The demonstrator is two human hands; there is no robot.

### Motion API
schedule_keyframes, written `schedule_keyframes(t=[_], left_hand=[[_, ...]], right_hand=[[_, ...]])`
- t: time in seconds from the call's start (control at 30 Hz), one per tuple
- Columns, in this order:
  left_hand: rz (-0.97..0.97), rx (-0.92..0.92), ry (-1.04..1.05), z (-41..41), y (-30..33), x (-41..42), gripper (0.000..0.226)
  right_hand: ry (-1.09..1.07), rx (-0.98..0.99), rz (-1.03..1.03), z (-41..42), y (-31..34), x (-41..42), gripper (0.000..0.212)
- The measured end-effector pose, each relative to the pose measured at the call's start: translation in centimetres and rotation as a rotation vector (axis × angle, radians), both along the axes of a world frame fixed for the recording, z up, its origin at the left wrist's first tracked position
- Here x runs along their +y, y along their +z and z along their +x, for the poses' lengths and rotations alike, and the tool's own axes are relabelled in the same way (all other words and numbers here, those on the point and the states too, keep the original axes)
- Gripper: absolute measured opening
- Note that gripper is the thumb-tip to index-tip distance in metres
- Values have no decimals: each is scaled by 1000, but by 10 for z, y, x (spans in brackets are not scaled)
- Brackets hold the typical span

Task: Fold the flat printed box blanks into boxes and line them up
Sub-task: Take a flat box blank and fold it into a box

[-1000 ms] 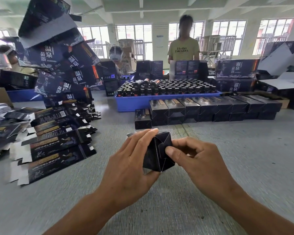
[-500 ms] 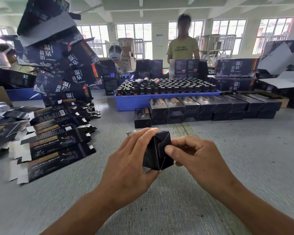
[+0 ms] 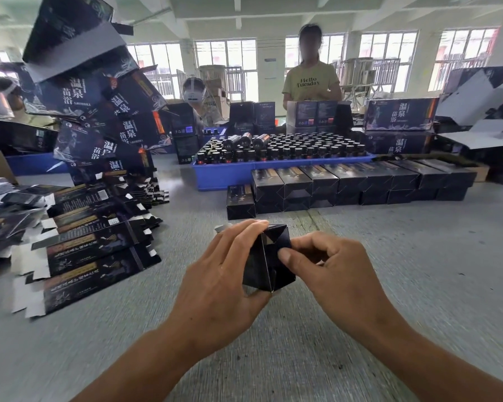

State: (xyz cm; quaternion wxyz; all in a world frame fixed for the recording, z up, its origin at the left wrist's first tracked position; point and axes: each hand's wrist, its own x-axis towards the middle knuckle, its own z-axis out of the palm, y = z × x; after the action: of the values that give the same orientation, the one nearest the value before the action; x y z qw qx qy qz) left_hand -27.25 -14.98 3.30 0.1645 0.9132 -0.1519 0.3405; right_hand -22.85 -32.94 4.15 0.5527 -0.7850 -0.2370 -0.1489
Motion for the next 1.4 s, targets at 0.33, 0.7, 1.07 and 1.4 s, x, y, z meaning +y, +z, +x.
schedule_keyframes(t=[0.33, 0.7, 1.07, 1.4], left_hand=[[7, -19, -7, -2, 1, 0, 84], [30, -5, 5, -1, 1, 1, 90], [-12, -13, -46, 0, 0, 5, 91], [210, -125, -46, 5, -4, 4, 93]], right_hand=[[190, 155, 17, 10, 5, -12, 9], [97, 80, -49, 5, 7, -7, 6], [241, 193, 24, 9, 9, -16, 29], [215, 293, 63, 14, -1, -6, 64]])
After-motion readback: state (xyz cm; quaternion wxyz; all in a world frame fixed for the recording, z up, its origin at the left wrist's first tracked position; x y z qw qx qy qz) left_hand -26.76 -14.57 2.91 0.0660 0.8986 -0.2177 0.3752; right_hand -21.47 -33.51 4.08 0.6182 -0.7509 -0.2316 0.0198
